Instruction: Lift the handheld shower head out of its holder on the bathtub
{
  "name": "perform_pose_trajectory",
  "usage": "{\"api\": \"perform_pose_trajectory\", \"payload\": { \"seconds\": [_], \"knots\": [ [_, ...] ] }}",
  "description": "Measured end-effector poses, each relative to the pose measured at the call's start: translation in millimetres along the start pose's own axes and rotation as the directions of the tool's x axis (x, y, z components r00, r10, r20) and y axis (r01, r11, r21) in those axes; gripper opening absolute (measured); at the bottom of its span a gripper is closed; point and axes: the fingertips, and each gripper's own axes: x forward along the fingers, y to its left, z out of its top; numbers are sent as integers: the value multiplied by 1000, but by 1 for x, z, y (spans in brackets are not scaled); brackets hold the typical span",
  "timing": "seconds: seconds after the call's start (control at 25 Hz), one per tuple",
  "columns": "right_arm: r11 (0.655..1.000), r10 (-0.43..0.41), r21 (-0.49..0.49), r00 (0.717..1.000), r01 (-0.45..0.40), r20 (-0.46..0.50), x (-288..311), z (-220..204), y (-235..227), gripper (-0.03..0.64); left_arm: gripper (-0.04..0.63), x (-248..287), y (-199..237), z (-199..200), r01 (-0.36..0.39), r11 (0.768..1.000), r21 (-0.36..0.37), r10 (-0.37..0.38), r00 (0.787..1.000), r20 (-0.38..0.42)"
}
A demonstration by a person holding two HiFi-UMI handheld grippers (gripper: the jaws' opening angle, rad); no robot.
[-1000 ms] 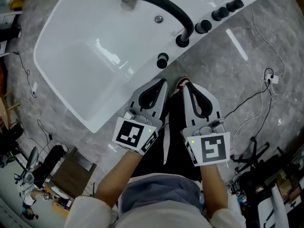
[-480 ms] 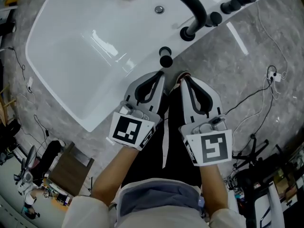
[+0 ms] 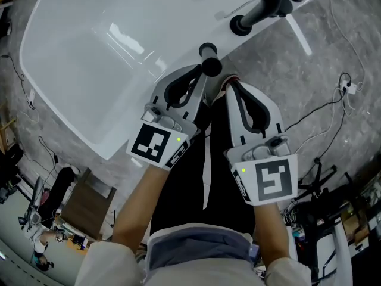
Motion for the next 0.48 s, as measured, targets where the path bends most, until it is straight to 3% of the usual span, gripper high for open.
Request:
{"api": "perform_pose_trajectory", "payload": {
  "seconds": [0.16,0.48],
  "knots": [
    [1000,24,16,1000,-23,-15,1,-4,0,20,56,3,8,-9,-34,999,7,34,999,1],
    [999,32,-3,999,-32,-27,-1,-8,-21,20,154,24,5,-20,-44,995,90,47,998,-34]
  ]
}}
